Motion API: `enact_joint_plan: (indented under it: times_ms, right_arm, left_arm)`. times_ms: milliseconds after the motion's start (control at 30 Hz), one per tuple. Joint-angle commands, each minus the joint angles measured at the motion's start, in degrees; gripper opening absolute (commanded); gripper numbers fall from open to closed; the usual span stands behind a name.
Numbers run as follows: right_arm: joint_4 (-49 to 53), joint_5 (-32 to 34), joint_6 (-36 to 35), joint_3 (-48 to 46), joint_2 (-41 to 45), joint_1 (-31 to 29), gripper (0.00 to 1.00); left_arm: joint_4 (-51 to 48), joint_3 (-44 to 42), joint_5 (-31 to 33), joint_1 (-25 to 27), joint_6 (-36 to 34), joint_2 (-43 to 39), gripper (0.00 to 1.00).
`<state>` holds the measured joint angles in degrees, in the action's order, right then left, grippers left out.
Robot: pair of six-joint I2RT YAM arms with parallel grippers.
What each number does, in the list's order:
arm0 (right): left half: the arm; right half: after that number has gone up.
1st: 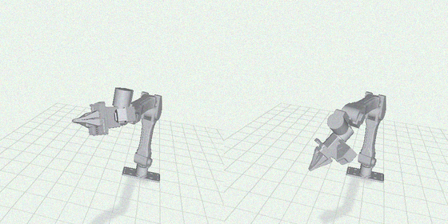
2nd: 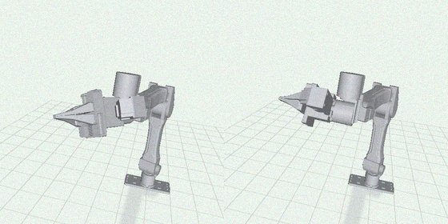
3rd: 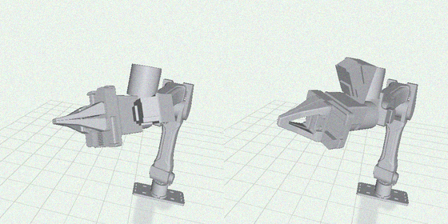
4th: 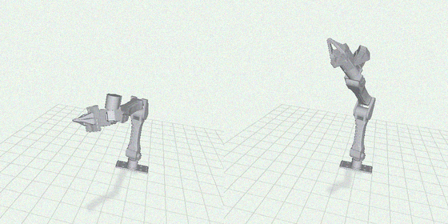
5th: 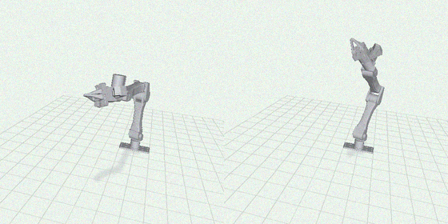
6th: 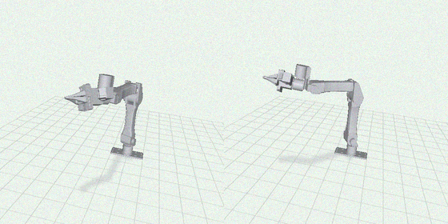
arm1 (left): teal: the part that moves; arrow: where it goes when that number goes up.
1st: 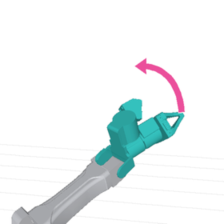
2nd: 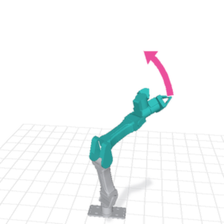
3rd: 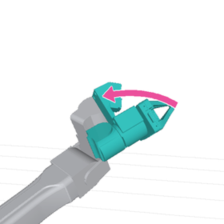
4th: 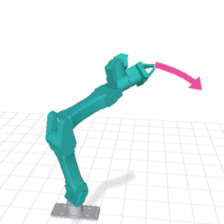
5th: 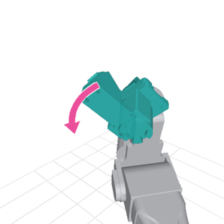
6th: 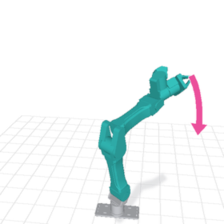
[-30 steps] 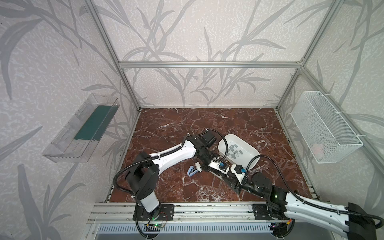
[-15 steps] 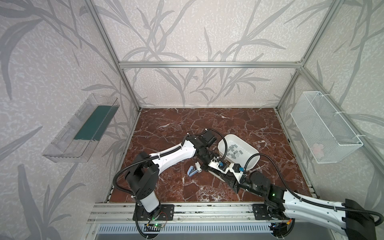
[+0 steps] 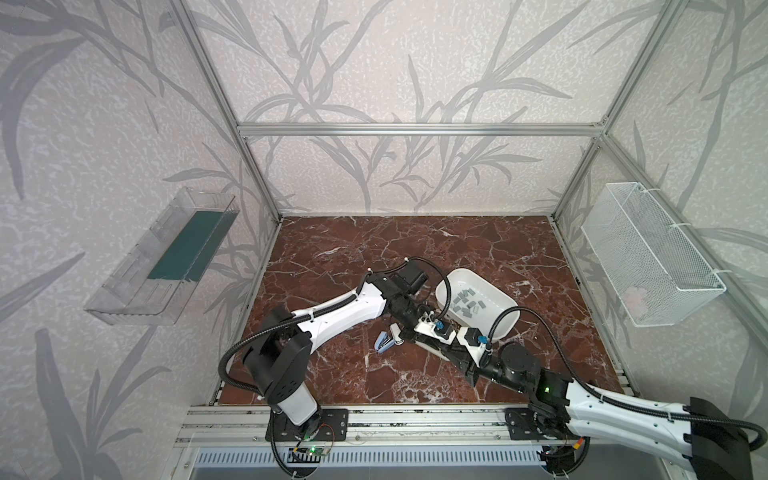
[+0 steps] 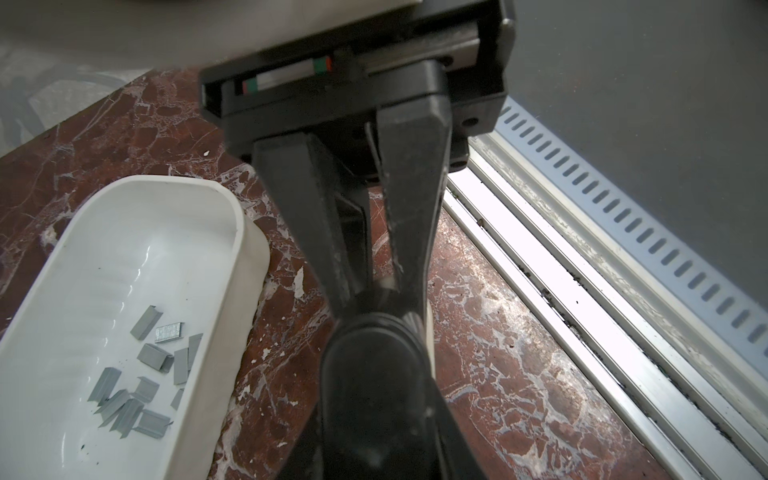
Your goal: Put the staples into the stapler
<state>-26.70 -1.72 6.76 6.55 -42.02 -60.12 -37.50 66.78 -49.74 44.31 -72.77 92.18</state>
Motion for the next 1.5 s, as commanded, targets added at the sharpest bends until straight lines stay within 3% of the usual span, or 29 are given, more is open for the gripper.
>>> enact_joint_plan:
  times_ms: [0, 267, 433, 533, 667, 767, 867, 1200, 1467]
  right_arm:
    - [4.5, 1.8, 1.0, -2.9, 1.5, -1.7, 0.00]
    - [8.7, 5.4, 2.1, -6.4, 7.6, -3.4, 0.00]
    - [7.1, 6.0, 2.5, -5.1, 3.5, -4.1, 0.00]
    - [6.2, 7.7, 3.3, -4.2, 0.8, -4.5, 0.00]
    - [5.7, 10.8, 5.3, -3.7, -1.3, -6.0, 0.00]
    - [5.7, 13.0, 7.6, -3.7, -1.0, -8.1, 0.00]
    - [6.6, 17.2, 9.2, -3.6, -0.4, -11.4, 0.00]
    - [8.2, 21.8, 12.9, -3.6, 1.5, -13.9, 0.00]
    - [9.4, 24.3, 14.5, -3.3, 2.0, -14.5, 0.00]
  left_arm:
    - [11.1, -2.6, -5.9, -1.1, 2.5, -6.7, 0.00]
    - [10.8, -2.8, -8.4, -2.5, 2.5, -7.7, 0.00]
    - [11.6, -3.0, -9.3, -2.5, 3.0, -8.6, 0.00]
    - [19.0, -6.5, -7.2, -3.3, 6.8, -10.2, 0.00]
    - [36.3, -13.9, -2.4, -5.3, 17.3, -13.0, 0.00]
    - [39.8, -15.8, 2.2, -5.3, 18.5, -14.1, 0.00]
    - [44.8, -17.8, 4.7, -5.5, 20.9, -14.8, 0.11]
    - [68.1, -28.9, 15.5, -6.1, 29.6, -17.3, 0.30]
    - [73.5, -32.5, 23.1, -6.3, 30.5, -15.6, 0.35]
